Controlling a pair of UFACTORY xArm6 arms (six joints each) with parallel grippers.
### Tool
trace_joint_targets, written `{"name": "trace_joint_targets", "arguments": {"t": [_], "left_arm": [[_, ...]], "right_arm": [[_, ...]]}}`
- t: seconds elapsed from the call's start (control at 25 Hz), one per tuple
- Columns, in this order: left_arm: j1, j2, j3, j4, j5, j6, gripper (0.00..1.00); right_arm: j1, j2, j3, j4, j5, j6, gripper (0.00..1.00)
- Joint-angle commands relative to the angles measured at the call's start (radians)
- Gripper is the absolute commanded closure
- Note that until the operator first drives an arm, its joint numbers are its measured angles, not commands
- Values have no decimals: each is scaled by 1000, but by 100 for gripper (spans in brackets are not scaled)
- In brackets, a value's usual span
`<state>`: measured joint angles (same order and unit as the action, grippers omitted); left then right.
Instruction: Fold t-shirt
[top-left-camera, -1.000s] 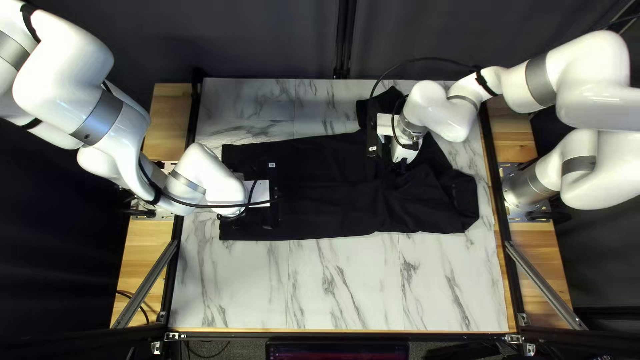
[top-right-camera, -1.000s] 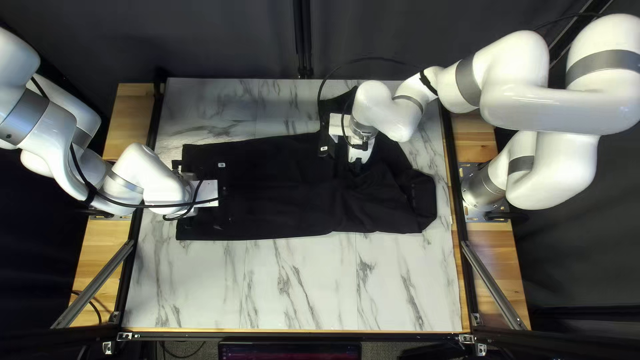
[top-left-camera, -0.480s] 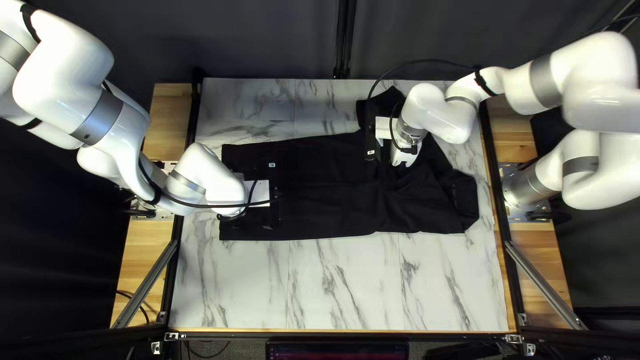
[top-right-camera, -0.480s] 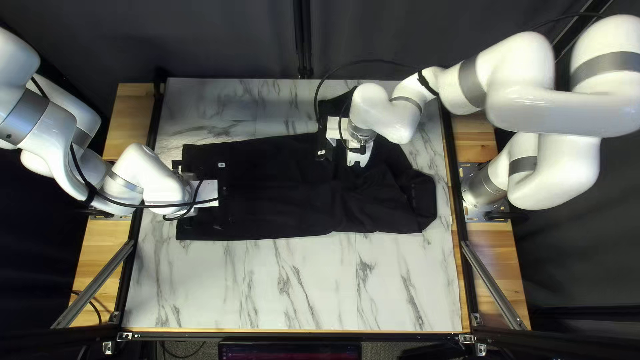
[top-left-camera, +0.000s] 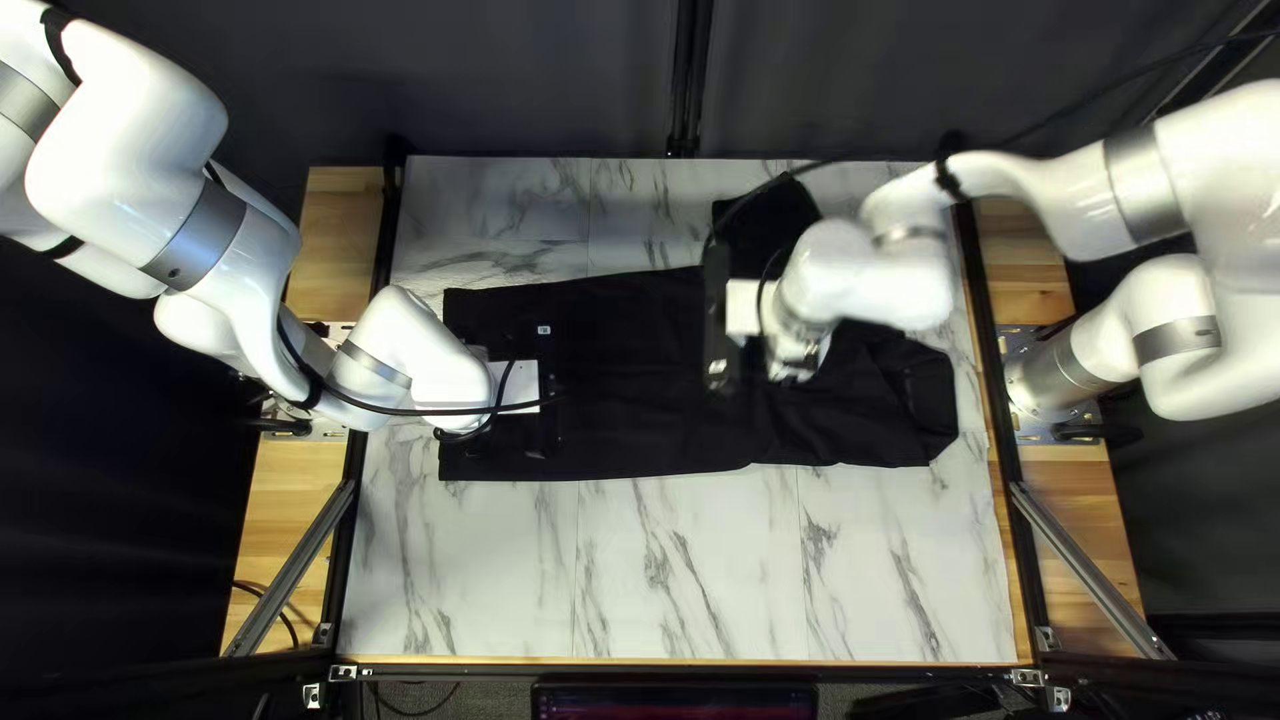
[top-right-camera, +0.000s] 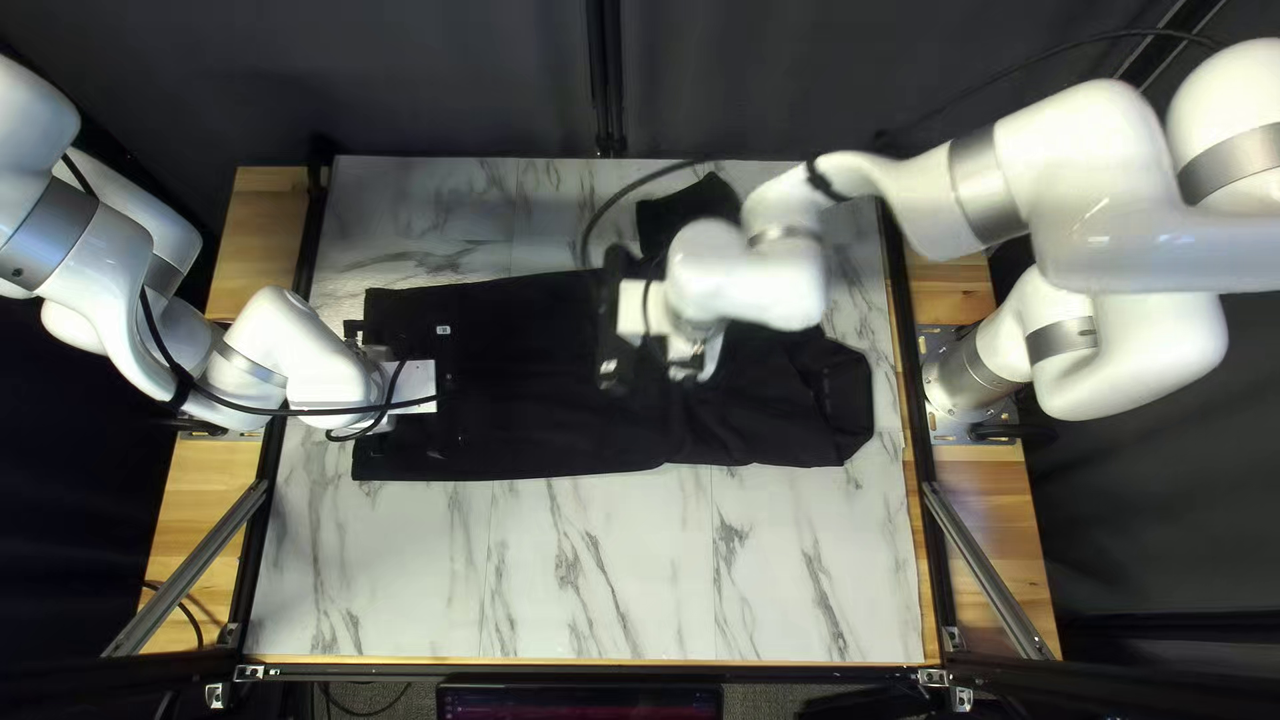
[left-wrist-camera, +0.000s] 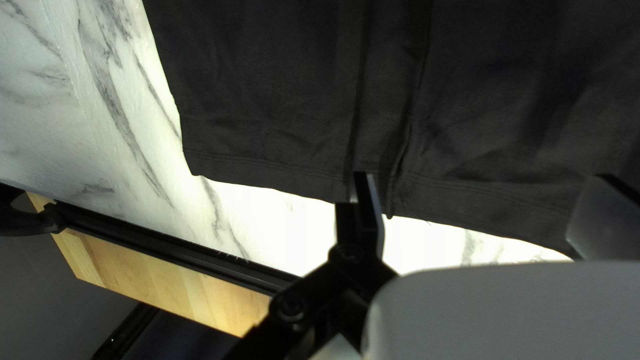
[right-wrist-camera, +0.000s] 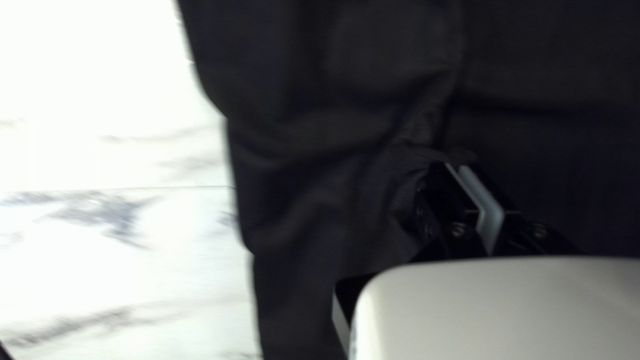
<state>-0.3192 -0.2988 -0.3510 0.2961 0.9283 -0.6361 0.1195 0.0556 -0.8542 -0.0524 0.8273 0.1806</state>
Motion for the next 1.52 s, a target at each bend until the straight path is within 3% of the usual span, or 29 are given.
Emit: {"name": "trace_joint_targets", "arguments": {"t": [0.04,0.08,0.12,0.16,0.2,0.4,0.6,0.72,0.92,1.12,1.32,1.52], "left_arm": [[0,0,0,0,0,0,0],[0,0,0,0,0,0,0],[0,0,0,0,0,0,0],[0,0,0,0,0,0,0],[0,0,0,0,0,0,0],[0,0,0,0,0,0,0],[0,0,0,0,0,0,0],[0,0,0,0,0,0,0],[0,0,0,0,0,0,0],[0,0,0,0,0,0,0],[0,0,0,0,0,0,0],[0,0,0,0,0,0,0]], "right_arm": [[93,119,-138,-17,54,153,100],[105,134,-156,-15,60,173,100],[122,153,-177,-14,69,205,69],[135,161,-189,-12,78,226,14],[140,163,-194,-11,83,237,0],[128,51,-103,-30,104,265,0],[70,-119,74,-43,84,236,0],[-6,-254,246,1,6,121,0],[-87,-304,389,130,-140,-108,0],[-114,-262,425,257,-241,-349,0],[-125,-186,412,306,-324,-552,0],[-100,-98,357,328,-348,-644,3]]}}
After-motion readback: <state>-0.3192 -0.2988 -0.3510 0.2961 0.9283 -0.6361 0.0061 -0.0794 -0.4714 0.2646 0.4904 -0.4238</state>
